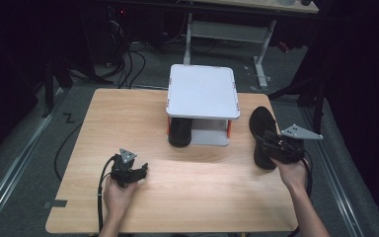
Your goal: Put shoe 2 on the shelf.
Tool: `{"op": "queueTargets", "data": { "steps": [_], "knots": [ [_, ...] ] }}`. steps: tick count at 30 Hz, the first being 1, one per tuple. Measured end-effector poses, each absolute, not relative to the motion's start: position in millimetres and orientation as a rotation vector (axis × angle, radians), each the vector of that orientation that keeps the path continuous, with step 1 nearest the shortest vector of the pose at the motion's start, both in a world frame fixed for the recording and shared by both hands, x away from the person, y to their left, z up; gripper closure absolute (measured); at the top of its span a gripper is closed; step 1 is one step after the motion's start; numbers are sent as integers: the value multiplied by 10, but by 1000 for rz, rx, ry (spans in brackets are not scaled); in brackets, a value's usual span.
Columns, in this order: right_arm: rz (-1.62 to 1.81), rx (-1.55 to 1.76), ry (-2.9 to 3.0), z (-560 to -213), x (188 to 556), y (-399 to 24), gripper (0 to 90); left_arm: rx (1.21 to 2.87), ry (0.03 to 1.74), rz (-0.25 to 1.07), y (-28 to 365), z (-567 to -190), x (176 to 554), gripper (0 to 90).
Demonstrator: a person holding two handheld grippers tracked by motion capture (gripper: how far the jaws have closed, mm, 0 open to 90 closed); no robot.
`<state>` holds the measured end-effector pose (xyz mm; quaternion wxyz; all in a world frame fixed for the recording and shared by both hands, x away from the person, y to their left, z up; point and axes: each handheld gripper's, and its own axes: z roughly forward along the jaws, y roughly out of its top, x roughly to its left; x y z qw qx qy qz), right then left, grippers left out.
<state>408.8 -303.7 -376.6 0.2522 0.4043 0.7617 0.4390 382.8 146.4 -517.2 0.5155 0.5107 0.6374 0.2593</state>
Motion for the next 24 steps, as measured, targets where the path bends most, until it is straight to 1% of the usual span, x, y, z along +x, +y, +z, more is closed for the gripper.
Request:
{"op": "queueTargets", "data": {
  "steps": [8, 15, 20, 24],
  "knots": [
    [1102, 1161, 2059, -3929, 4112, -3236, 505, 1220, 1538, 624, 1469, -5172, 3832, 308],
    [1040, 1211, 2096, -4143, 4234, -3271, 510, 1220, 1539, 626, 1468, -5172, 3833, 307],
    [1018, 1206, 2098, -4205, 4311, -3257, 502, 1220, 1538, 626, 1468, -5173, 3833, 308],
    [934, 1238, 2154, -4309, 4419, -3255, 511, 1222, 1540, 624, 1473, -5171, 3831, 307]
  ]
}}
